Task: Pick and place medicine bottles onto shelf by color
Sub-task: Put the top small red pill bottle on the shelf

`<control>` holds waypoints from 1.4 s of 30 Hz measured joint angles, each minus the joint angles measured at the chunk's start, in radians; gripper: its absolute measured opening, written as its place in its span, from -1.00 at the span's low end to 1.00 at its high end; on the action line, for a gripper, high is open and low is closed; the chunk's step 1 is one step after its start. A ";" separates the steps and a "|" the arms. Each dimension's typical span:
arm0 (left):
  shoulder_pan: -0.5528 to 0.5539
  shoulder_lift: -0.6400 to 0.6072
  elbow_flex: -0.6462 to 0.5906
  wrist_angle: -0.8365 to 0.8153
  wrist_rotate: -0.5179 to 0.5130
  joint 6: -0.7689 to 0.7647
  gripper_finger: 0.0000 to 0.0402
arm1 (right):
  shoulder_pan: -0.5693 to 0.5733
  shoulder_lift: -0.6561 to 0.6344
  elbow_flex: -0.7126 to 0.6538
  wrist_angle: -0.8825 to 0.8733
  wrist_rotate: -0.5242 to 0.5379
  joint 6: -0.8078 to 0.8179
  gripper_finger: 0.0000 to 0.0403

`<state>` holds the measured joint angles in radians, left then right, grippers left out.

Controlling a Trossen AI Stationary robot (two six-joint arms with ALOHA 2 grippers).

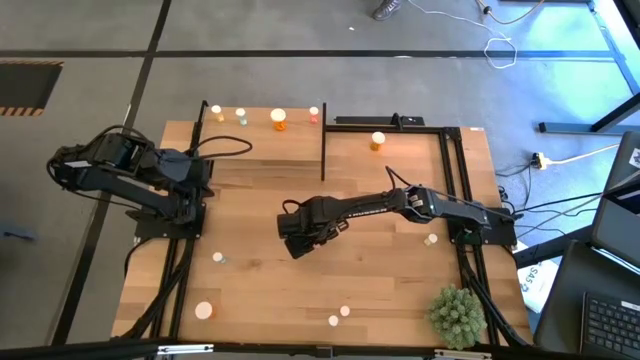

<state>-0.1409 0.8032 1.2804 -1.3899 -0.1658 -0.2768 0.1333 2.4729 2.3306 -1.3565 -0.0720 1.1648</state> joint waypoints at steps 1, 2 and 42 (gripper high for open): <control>0.000 0.000 0.000 0.000 0.000 0.000 -1.00 | 0.000 0.000 0.000 0.001 0.000 0.000 0.05; 0.000 0.000 0.000 0.000 0.000 0.000 -1.00 | 0.000 0.000 0.000 0.001 0.000 0.000 0.05; 0.000 0.000 0.000 0.000 0.000 0.000 -1.00 | -0.001 -0.001 0.000 -0.008 -0.026 -0.044 -0.35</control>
<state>-0.1407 0.8032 1.2804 -1.3899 -0.1660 -0.2768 0.1326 2.4722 2.3306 -1.3643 -0.0978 1.1209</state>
